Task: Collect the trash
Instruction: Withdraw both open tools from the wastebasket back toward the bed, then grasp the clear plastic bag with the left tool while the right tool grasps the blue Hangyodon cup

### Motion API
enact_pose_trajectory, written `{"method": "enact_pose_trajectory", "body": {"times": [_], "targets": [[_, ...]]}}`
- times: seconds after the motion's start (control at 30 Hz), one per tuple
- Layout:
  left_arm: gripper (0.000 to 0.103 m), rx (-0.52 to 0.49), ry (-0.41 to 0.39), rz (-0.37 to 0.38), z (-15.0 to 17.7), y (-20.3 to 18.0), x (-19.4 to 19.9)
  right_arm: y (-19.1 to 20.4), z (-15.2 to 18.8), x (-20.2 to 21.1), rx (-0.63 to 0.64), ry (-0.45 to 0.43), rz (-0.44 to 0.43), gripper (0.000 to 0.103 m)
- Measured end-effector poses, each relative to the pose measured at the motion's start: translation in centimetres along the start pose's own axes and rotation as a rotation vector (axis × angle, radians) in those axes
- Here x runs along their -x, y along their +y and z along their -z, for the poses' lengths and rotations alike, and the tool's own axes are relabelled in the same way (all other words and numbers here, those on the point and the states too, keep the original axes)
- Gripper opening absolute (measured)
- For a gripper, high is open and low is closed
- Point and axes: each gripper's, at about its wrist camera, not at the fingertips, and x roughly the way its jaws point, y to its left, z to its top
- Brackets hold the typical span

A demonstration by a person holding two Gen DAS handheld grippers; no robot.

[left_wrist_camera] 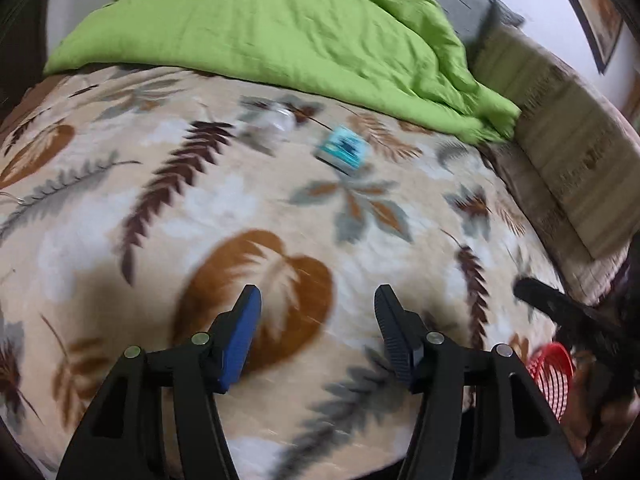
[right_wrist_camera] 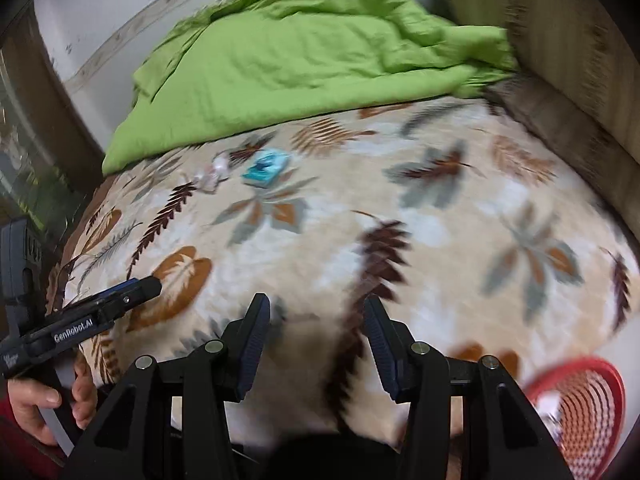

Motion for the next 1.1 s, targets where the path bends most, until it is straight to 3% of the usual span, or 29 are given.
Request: {"method": "enact_pose_trajectory", "body": {"times": [0.37,0.43,0.6,0.67,0.7,0.73,0.9,1.1], "targets": [[0.058,-0.036,-0.034,-0.112,-5.3,6.3,-1.0,3.7,-12.9,-18.1,-0.161,0.152,-0.018,0.053],[0.058,-0.028,-0.038,-0.119,-6.7,7.4,-1.4,4.1,-14.5,-20.6,-0.184,0.160,-0.004,0.058],[0.058,-0.042,-0.045,-0.125,-9.8,8.2,-2.7,5.2,-16.6,-25.8,-0.206,0.218,0.021,0.058],[0.058,-0.046,-0.051,-0.108,-11.1,8.0,-3.3,5.8,-16.1,-25.6,-0.175,0.184,0.070,0.050],[0.058,-0.052,-0.052,-0.095,-11.9,7.6,-3.8,6.0,-15.8,-25.3,-0.162,0.174,0.067,0.038],[0.058,-0.054,-0.051,-0.089,-12.3,7.3,-4.1,6.0,-15.3,-24.8,-0.151,0.171,0.056,0.033],[0.058,-0.067,-0.005,-0.038,-15.3,4.6,-8.8,4.3,-11.4,-20.2,-0.118,0.114,0.047,0.029],[0.055,-0.113,0.098,-0.080,-17.6,2.3,-17.1,2.3,-6.3,-14.9,-0.104,0.097,-0.034,0.030]]}}
